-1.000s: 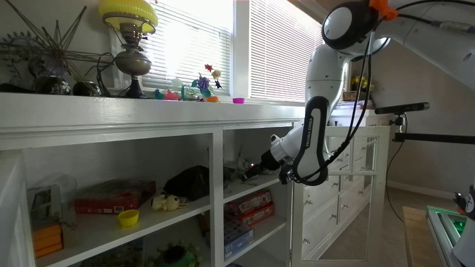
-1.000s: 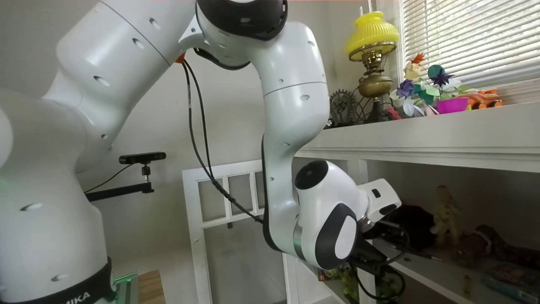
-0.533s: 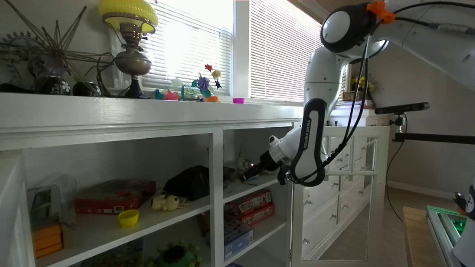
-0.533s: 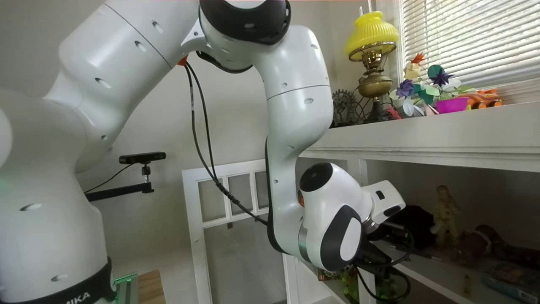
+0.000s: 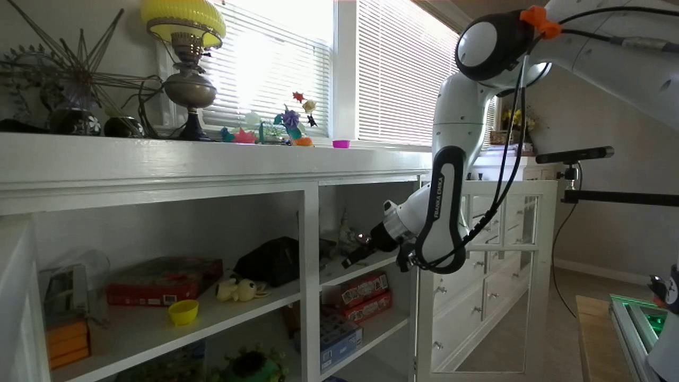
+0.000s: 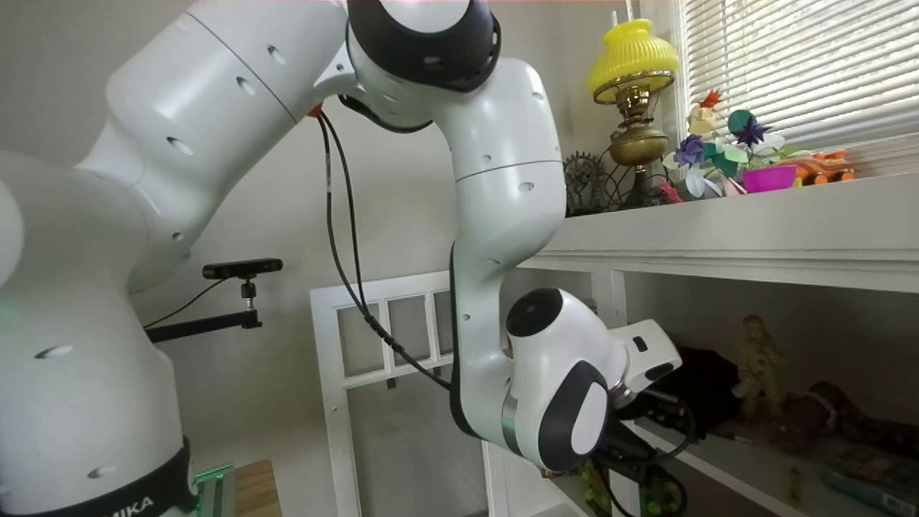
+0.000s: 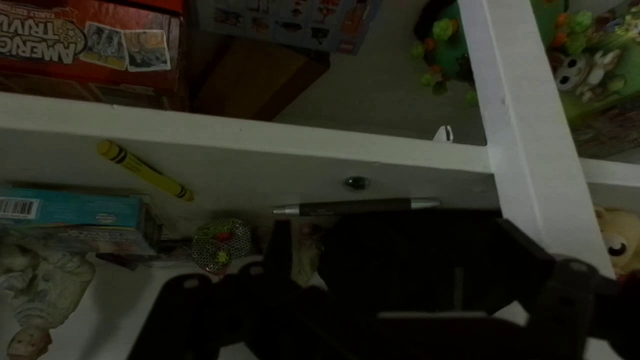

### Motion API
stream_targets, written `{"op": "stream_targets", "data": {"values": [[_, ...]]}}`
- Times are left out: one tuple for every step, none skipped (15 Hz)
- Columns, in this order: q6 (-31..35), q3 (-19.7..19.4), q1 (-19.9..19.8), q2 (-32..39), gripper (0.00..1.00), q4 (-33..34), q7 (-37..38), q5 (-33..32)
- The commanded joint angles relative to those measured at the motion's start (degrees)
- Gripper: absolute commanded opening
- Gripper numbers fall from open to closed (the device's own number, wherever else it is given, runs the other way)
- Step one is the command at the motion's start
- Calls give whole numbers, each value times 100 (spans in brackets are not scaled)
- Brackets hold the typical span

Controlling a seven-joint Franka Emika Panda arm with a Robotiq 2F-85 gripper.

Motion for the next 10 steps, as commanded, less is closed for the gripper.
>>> {"op": "stream_targets", "data": {"values": [[88, -25, 65, 292, 100, 325, -175, 233], [94, -29, 68, 344, 100, 389, -183, 262], [110, -35, 78, 392, 100, 459, -198, 292], [98, -35, 84, 427, 100, 514, -198, 300], [86, -35, 91, 467, 100, 581, -197, 311], [79, -40, 103, 501, 100, 636, -200, 330], [75, -45, 113, 536, 97, 689, -203, 352], [66, -48, 120, 570, 85, 744, -201, 374], [44, -46, 122, 607, 82, 800, -190, 387], [44, -49, 125, 641, 70, 849, -191, 396]]}}
